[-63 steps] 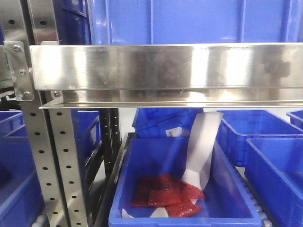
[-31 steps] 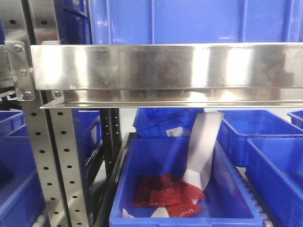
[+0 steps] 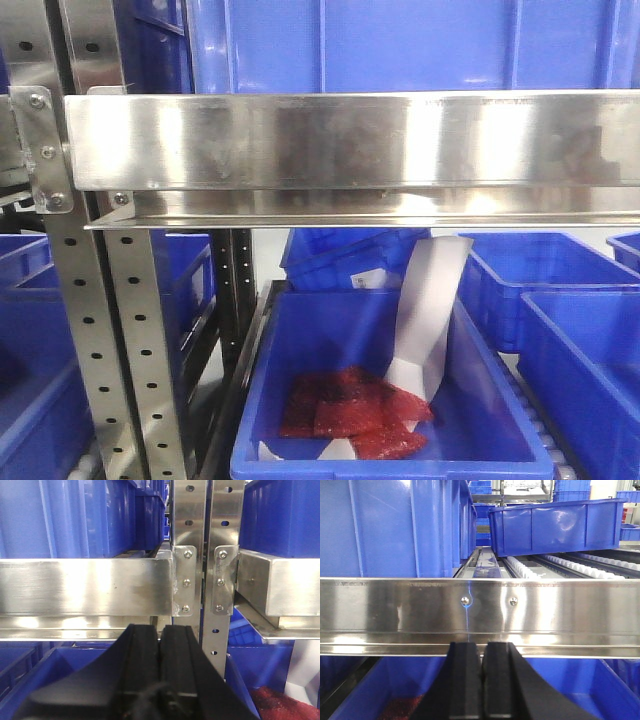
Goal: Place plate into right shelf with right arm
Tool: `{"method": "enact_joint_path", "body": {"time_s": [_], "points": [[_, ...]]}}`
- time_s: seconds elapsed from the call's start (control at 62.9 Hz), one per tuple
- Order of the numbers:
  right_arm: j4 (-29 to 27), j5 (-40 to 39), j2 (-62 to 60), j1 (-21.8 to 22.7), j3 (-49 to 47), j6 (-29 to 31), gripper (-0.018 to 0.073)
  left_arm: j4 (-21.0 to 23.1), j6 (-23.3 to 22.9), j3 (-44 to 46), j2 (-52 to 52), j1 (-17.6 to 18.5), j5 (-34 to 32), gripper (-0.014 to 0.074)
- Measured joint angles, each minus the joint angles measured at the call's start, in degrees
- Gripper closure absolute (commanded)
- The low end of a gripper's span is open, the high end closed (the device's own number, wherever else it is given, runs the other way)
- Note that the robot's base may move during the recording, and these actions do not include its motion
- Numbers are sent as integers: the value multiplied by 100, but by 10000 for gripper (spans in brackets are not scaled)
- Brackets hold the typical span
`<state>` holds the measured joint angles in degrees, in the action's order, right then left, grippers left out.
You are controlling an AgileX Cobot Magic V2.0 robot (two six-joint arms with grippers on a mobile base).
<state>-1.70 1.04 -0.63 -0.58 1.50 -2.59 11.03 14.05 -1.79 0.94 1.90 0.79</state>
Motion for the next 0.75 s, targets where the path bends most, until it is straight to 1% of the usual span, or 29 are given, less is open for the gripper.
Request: {"method": "enact_joint_path", "body": {"time_s": [0.747], "points": [[0,0,0,0,0,0,505,0,0,0,0,0,0,643]]}}
